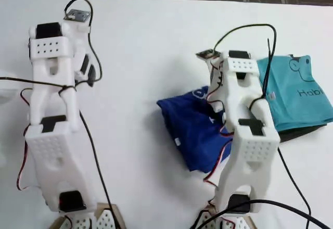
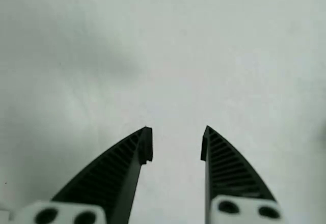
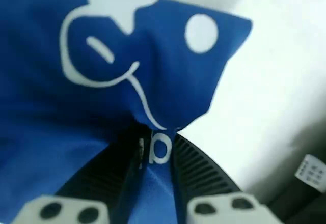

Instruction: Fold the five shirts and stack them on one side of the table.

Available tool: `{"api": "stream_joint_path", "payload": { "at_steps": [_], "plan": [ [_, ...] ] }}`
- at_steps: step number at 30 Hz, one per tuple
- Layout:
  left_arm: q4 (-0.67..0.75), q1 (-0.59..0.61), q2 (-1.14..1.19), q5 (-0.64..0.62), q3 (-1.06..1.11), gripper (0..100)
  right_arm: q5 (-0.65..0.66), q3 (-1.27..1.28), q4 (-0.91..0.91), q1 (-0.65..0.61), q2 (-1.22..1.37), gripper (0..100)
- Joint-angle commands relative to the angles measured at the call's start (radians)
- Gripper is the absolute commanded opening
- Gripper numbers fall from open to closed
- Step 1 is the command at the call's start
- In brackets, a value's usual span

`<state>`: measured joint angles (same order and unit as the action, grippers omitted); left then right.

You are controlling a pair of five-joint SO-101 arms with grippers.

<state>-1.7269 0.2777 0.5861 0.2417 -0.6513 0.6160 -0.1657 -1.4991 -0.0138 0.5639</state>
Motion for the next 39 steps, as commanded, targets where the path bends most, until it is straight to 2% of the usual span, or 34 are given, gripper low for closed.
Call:
{"api": "stream_joint_path", "payload": {
  "at_steps": [1,5,7,11,18,21,27,30,39],
  "plan": [
    [-0.023,-0.02,-0.08,0.008,-0.005,18,0.087,0.051,0.035,0.012,-0.166,5.6],
    [-0.026,-0.029,-0.083,0.006,-0.005,18,0.167,0.091,0.03,0.016,-0.269,22.1],
    [-0.026,-0.029,-0.083,0.005,-0.005,18,0.221,0.137,0.03,0.012,-0.328,26.1],
    [-0.04,-0.025,-0.083,0.005,-0.005,18,0.278,0.252,0.05,0.01,-0.435,25.2],
    [-0.04,-0.026,-0.083,0.003,-0.004,18,0.272,0.419,0.249,-0.007,-0.429,25.5],
    [-0.038,-0.028,-0.083,0.003,-0.004,18,0.25,0.411,0.275,-0.03,-0.374,25.9],
    [-0.038,-0.025,-0.083,0.005,-0.004,18,0.203,0.308,0.289,-0.038,-0.237,33.8],
    [-0.038,-0.023,-0.083,0.008,-0.004,18,0.192,0.241,0.222,-0.039,-0.176,34.1],
    [-0.038,-0.023,-0.083,0.003,-0.004,18,0.009,0.15,0.116,-0.036,-0.059,34.1]
  ]
}}
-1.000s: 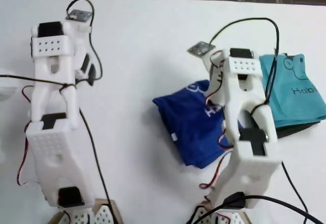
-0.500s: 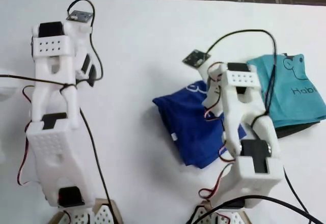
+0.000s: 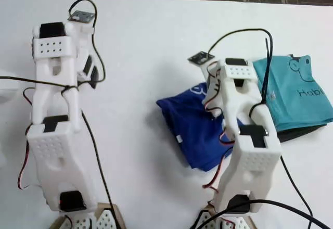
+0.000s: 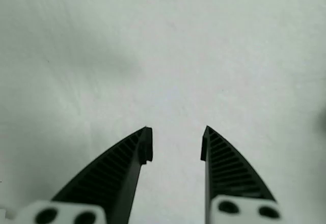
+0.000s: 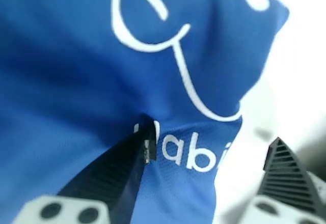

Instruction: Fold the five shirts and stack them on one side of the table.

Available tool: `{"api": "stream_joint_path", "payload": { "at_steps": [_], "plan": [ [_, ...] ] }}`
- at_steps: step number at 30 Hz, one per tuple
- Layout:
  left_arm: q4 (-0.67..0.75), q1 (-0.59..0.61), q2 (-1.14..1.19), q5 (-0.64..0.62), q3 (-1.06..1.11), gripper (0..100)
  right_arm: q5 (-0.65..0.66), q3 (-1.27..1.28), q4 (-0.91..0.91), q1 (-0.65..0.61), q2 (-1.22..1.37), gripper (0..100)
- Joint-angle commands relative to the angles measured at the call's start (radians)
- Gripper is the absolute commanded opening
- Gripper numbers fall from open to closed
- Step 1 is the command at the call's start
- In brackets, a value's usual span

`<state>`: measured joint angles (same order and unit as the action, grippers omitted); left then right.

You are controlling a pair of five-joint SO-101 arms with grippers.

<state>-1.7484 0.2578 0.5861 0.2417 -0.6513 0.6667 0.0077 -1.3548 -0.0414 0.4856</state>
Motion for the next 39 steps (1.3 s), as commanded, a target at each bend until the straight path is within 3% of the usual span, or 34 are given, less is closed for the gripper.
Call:
{"api": "stream_joint_path", "payload": {
  "at_steps": [1,6,10,21,23,30,39],
  "plan": [
    [-0.017,-0.002,-0.084,0.003,-0.004,18,-0.055,-0.02,-0.031,-0.01,0.025,34.1],
    [-0.031,-0.003,-0.086,0.002,-0.013,18,-0.12,-0.017,-0.044,-0.008,0.065,34.1],
    [-0.031,-0.002,-0.086,0.0,-0.01,17,-0.186,-0.017,-0.154,-0.012,0.119,34.1],
    [-0.031,-0.002,-0.086,0.006,-0.012,13,-0.186,-0.017,-0.199,-0.062,0.166,33.8],
    [-0.031,-0.002,-0.086,0.006,-0.012,13,-0.19,-0.018,-0.205,-0.085,0.166,30.1],
    [-0.031,-0.002,-0.086,0.008,-0.013,13,-0.193,-0.025,-0.194,-0.107,0.174,2.4],
    [-0.028,-0.002,-0.086,0.006,-0.013,13,-0.195,-0.055,-0.188,-0.104,0.159,2.2]
  ]
}}
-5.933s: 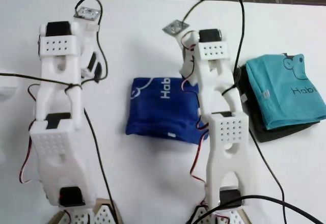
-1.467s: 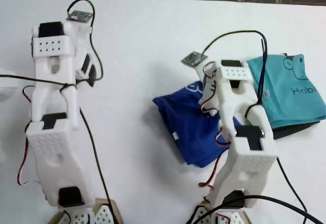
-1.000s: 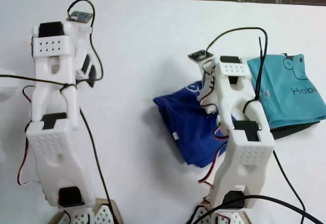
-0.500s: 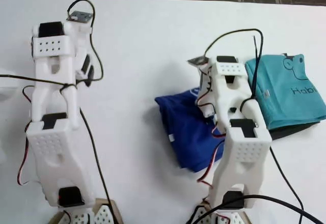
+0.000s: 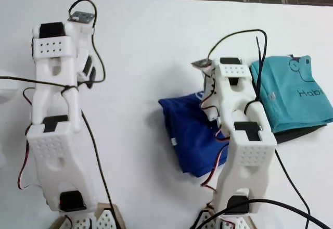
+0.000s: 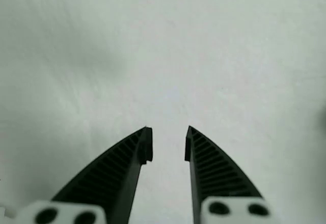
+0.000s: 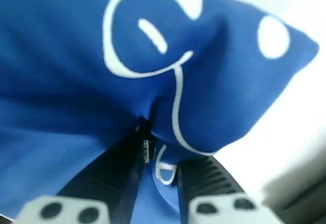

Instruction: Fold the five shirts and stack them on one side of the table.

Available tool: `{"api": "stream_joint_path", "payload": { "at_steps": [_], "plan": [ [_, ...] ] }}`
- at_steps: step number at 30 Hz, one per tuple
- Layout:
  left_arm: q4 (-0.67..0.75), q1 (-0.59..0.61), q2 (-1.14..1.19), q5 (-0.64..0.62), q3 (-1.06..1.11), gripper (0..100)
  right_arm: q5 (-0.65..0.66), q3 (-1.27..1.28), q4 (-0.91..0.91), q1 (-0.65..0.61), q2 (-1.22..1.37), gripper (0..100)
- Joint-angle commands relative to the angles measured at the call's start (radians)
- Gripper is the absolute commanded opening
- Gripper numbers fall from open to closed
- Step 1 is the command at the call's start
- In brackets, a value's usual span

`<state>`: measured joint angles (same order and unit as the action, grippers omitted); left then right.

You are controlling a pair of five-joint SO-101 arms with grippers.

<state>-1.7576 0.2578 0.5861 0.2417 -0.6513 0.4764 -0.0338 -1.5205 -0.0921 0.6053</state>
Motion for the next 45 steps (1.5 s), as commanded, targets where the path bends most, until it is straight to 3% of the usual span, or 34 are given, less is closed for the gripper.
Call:
{"api": "stream_joint_path", "payload": {
  "at_steps": [1,9,18,24,33,45],
  "plan": [
    [-0.018,-0.002,-0.086,0.003,-0.013,13,-0.005,-0.035,-0.019,-0.05,0.033,2.2],
    [-0.015,-0.003,-0.084,0.002,-0.012,13,0.003,-0.169,-0.062,0.027,-0.176,2.2],
    [0.003,-0.002,-0.084,0.002,-0.013,13,-0.003,-0.167,-0.117,0.025,-0.449,2.2],
    [0.008,-0.002,-0.084,0.002,-0.013,13,-0.005,-0.144,-0.105,0.024,-0.429,2.2],
    [0.009,-0.002,-0.084,0.002,-0.013,13,-0.002,-0.029,0.067,0.03,-0.265,2.2],
    [0.008,-0.002,-0.084,0.005,-0.013,13,0.006,-0.051,0.056,0.125,-0.483,2.1]
  ]
}}
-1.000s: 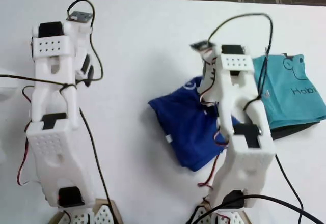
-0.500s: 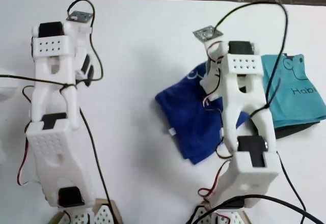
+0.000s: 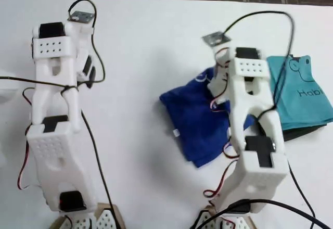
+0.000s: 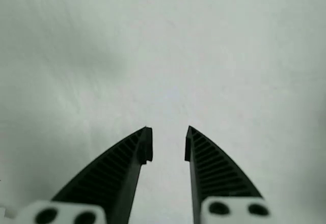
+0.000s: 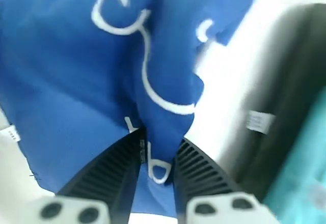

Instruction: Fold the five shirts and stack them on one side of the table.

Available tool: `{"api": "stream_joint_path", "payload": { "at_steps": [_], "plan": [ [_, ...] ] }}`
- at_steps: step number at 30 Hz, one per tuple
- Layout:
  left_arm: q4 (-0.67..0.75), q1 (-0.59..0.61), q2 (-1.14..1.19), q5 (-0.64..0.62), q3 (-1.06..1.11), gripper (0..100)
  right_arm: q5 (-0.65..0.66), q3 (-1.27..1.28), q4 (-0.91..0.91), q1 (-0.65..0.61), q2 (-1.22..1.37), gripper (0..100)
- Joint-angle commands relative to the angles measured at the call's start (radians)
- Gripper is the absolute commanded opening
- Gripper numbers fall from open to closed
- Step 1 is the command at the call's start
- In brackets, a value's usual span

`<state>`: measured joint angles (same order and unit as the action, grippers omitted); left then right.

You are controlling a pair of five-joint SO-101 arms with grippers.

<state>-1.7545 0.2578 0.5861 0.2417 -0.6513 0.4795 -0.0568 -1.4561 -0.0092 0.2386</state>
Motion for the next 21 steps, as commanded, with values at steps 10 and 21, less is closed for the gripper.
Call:
{"api": "stream_joint_path", "payload": {
  "at_steps": [10,21],
  "plan": [
    [0.005,-0.002,-0.084,0.003,-0.013,13,0.078,-0.098,-0.01,0.219,-0.185,2.1],
    [0.005,-0.003,-0.084,0.003,-0.013,13,0.074,-0.173,-0.104,0.189,-0.194,2.1]
  ]
}}
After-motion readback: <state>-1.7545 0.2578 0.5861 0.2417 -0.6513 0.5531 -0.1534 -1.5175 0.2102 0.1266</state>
